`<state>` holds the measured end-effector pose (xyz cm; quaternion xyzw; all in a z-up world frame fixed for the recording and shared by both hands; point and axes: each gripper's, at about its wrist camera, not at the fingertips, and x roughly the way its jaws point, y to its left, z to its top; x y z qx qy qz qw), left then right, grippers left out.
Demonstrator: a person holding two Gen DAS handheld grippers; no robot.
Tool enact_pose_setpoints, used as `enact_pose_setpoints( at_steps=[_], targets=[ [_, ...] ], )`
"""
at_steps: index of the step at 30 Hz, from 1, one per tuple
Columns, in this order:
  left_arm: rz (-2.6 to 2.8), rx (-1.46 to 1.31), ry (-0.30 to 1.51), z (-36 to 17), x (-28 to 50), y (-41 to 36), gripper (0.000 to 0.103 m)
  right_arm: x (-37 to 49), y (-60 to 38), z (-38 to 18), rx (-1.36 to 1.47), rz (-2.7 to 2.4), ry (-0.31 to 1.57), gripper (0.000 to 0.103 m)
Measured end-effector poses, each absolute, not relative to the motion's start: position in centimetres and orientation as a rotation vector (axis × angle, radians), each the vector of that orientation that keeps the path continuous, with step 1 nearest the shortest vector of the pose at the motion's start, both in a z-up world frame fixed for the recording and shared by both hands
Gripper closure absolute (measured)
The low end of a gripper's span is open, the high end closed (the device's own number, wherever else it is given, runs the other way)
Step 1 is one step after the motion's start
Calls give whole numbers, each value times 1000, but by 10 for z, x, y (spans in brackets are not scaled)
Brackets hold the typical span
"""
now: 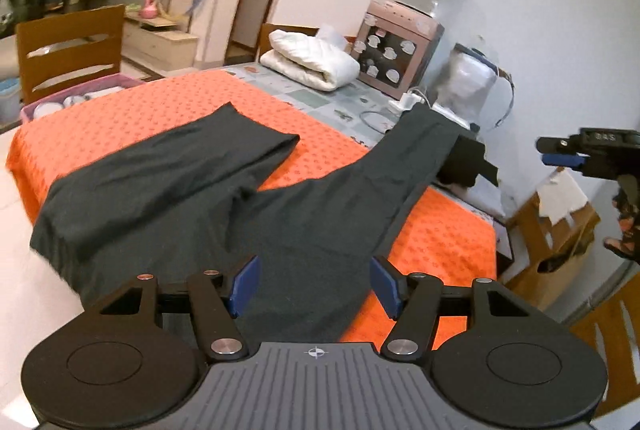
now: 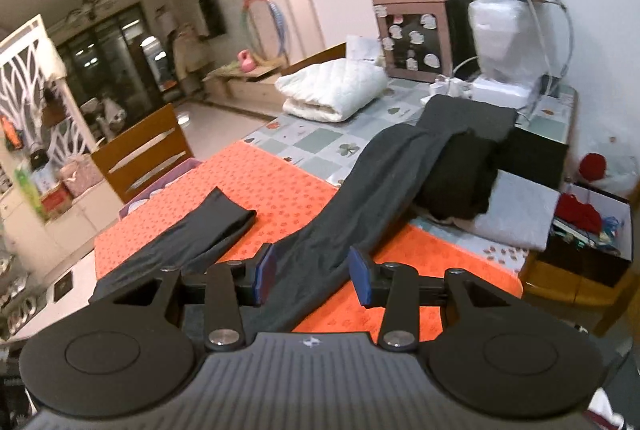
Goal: Fold clothes
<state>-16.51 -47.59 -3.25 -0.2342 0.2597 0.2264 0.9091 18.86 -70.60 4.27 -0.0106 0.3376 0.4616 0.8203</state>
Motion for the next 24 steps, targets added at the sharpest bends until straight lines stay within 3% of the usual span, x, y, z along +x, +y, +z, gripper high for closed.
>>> enact_pose_setpoints(
  at_steps=[13,24],
  targets=[
    [532,-502,512,-28,-150,-508,39,315,-688,37,64,981,771,57],
    [778,-580,442,-23,-87,-524,39,471,-650,5,206,954,863,57]
  ],
)
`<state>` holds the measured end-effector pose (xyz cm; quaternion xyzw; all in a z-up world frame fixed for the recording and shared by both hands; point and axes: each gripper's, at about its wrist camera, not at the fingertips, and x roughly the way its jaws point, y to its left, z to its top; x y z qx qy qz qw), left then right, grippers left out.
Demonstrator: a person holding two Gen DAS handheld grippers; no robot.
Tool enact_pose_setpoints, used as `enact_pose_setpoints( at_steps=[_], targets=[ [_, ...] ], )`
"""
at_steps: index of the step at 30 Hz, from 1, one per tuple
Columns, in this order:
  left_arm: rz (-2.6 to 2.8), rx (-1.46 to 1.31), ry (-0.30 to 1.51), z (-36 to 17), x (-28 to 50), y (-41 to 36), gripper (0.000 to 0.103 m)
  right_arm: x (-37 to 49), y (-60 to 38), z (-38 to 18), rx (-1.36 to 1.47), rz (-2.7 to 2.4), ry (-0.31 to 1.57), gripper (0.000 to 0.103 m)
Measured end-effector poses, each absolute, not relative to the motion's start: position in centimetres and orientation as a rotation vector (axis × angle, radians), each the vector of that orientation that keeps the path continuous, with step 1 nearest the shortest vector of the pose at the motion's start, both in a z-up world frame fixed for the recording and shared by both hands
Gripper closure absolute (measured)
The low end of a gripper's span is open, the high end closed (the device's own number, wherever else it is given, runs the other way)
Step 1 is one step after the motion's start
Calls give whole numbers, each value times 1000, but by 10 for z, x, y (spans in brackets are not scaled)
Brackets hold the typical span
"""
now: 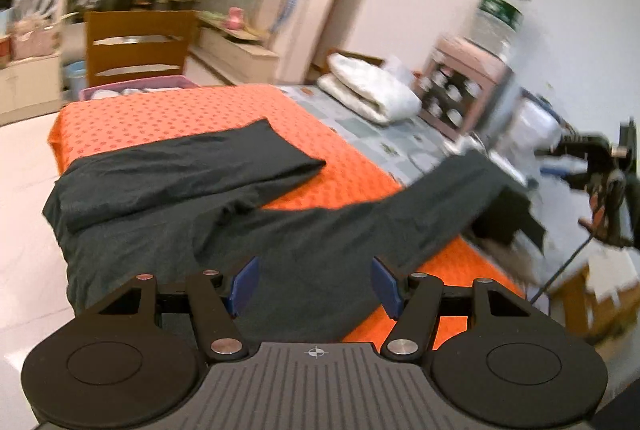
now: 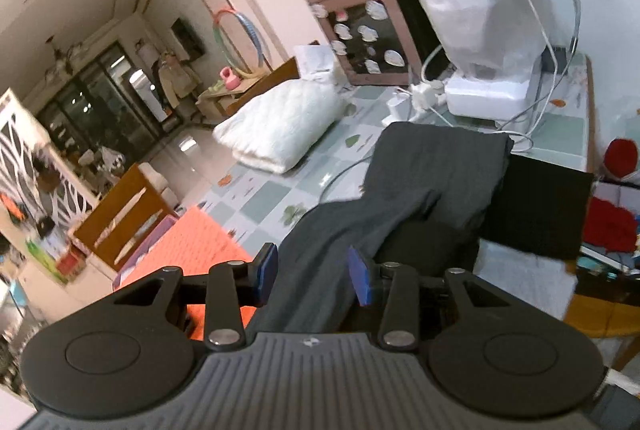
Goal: Fold clothes
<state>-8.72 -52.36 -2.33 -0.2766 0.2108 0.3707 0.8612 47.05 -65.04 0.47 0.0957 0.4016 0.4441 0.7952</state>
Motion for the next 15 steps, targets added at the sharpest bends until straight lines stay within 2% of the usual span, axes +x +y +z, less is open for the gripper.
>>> enact_pose_setpoints(
  at_steps=[6,15],
  targets=[
    [880,-644,402,-16,-55,-536,38,548,-622,-42,246,882,967,57],
    [929,-625,389,-7,-28,-545,38,585,-602,-90,359,804,1110,56]
  ],
)
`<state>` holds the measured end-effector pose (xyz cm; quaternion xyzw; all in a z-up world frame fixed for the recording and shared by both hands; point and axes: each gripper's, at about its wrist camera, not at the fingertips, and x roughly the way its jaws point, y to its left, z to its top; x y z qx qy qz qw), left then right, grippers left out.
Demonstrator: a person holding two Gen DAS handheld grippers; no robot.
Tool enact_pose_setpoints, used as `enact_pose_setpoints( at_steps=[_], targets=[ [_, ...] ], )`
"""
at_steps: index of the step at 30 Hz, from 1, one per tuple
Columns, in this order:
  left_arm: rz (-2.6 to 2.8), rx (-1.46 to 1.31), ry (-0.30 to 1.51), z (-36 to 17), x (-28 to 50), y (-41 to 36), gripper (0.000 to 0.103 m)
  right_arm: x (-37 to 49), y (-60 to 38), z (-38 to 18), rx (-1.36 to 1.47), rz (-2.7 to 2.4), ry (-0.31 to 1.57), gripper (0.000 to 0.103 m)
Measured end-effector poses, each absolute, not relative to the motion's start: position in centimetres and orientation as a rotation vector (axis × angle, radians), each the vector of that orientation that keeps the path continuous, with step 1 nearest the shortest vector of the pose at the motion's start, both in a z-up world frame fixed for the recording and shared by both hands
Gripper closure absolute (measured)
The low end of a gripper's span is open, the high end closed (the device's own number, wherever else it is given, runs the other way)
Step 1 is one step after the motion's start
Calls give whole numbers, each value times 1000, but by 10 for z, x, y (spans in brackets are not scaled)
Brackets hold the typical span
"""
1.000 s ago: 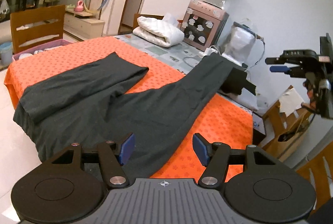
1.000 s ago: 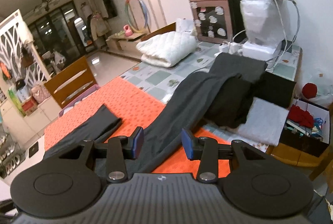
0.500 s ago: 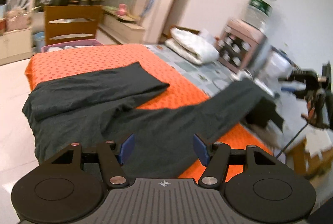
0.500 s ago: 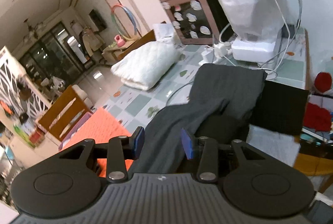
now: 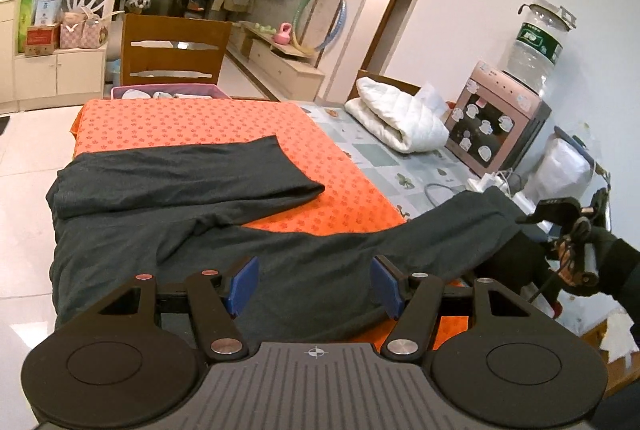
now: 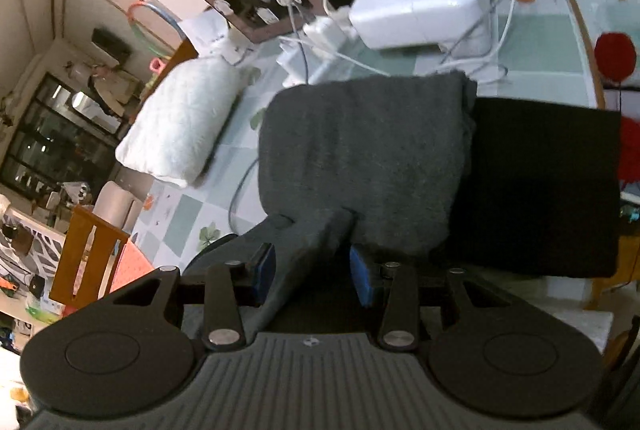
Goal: Fold clothes
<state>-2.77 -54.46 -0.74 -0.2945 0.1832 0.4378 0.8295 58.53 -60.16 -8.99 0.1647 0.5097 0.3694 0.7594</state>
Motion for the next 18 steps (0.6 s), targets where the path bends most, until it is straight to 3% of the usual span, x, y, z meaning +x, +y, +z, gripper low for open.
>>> enact_pose_setpoints(
  at_steps=[3,4,6,12,18],
  targets=[
    [942,-636,374,-8,-25,-546,38,597,-595,-106,397,778,1157,62],
    [948,-635,369,-7,-25,-546,38,601,-593,-111,410,768,1172,80],
    [961,-632,359,-6,-26,-546,38,598,-589,-103,413,795,1136,97],
    [1026,-690,312,-4,-45,-542,38,551,-563,-46,274,1027,919,99],
    [1093,-776,241,-7,-77,-537,38,450,-516,-9,47,1347,769,99]
  ],
)
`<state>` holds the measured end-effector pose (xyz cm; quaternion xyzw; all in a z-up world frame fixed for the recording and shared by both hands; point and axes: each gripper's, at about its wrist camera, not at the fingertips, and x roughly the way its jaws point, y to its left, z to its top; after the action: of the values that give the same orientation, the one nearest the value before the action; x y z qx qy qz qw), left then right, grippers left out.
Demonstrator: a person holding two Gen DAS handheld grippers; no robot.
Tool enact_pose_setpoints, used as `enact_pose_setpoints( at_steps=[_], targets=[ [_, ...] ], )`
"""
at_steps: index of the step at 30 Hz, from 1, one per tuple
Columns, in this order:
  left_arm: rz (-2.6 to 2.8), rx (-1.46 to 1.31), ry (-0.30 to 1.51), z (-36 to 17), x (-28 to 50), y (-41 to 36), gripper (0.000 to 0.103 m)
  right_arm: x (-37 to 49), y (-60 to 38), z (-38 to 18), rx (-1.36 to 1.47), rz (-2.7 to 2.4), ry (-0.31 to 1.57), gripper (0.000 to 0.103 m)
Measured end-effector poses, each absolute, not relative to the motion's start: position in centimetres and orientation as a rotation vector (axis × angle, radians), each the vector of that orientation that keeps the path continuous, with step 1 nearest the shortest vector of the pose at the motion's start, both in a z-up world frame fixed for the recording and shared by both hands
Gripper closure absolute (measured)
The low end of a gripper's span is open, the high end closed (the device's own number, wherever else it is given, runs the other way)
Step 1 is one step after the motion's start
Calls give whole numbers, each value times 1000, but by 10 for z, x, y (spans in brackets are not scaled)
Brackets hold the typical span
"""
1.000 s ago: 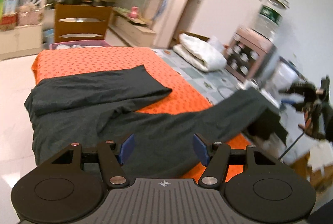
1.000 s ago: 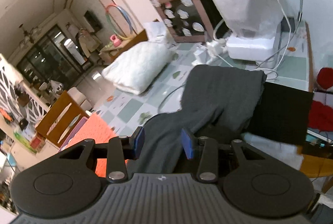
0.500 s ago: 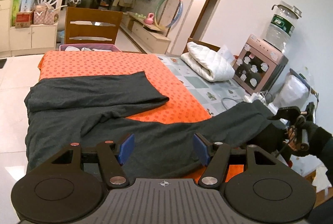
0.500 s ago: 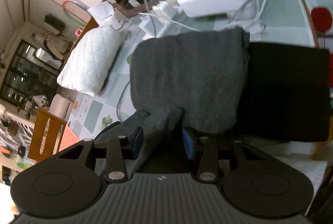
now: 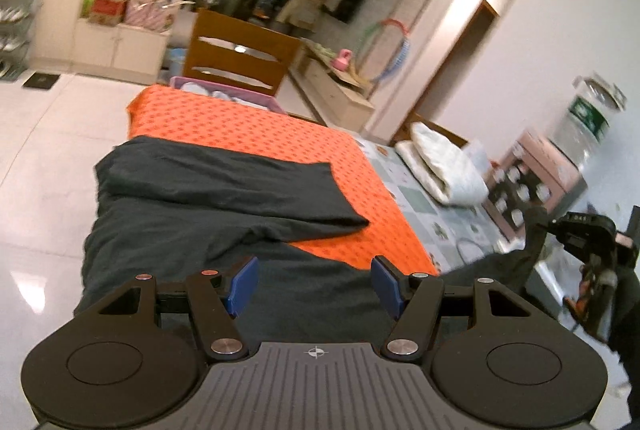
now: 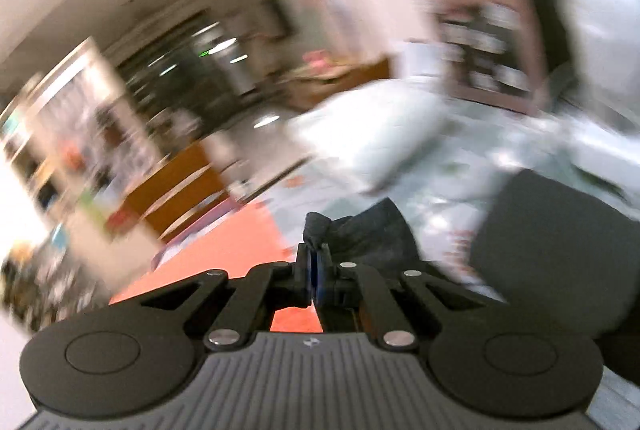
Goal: Fold clothes
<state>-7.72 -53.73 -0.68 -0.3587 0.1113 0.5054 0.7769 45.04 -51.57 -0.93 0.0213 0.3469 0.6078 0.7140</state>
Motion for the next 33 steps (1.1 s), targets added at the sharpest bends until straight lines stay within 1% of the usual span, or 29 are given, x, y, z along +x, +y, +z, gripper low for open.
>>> enact_pose_setpoints(
  at_steps=[5,13,17,21,28,33],
  targets=[
    [1145,-809,215,-11,-100,-537,38,366,-477,-7,-102,1574,749,100],
    [1194,-926,167,-28,-132,-536,38,228,-446,-58,-308,1830,877,100],
    [1162,-1029,123,-42,-142,-533,38,166,-455,-69,-412,1926,876,100],
    [1099,-1187,54,-64,-144,-521,38,134,-468,-71,-505,1999,818,100],
    [971,-1501,-81,-115,-134,-490,37,119,-500,-75,-595,2040,780,100],
    [900,-1612,-69,-141,-110,-467,37,121,-511,-68,-613,2067,719,100]
  ],
)
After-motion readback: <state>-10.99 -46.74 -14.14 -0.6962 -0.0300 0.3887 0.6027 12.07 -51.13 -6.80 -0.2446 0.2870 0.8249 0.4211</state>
